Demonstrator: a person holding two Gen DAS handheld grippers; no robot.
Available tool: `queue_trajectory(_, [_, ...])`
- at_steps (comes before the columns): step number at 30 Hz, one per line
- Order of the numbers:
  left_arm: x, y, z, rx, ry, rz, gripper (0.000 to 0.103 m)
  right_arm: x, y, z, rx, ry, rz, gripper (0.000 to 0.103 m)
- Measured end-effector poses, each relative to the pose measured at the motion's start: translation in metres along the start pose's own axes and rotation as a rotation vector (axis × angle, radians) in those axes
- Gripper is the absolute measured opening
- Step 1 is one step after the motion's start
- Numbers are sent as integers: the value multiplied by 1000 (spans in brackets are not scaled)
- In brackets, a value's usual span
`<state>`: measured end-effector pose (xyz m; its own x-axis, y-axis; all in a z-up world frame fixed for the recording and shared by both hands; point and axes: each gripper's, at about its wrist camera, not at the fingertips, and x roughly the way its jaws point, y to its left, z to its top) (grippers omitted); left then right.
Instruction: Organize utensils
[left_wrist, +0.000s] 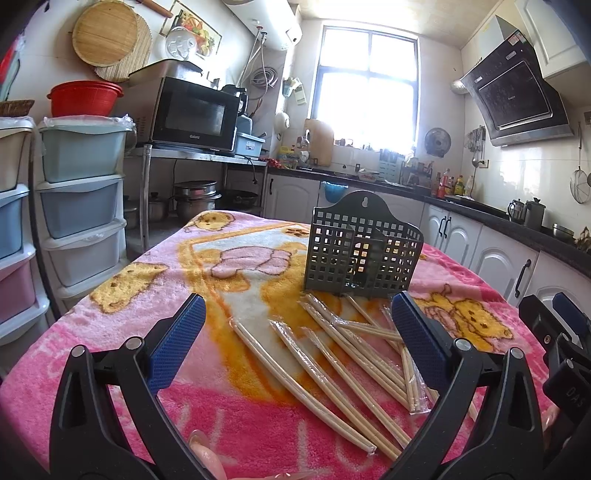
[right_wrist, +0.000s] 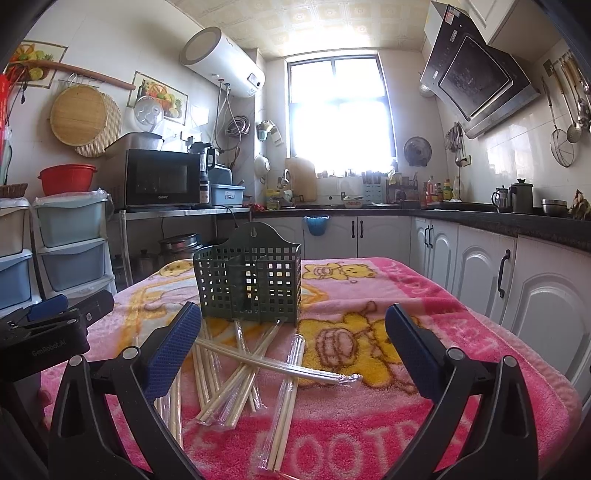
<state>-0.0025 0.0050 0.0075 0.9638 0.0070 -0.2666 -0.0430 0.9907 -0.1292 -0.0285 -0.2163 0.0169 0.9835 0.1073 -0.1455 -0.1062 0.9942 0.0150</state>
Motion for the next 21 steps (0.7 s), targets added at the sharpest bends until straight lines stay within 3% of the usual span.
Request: queue_trajectory(21, [0,1,0,2,0,-2,93,1,1,1,-1,0,4,97])
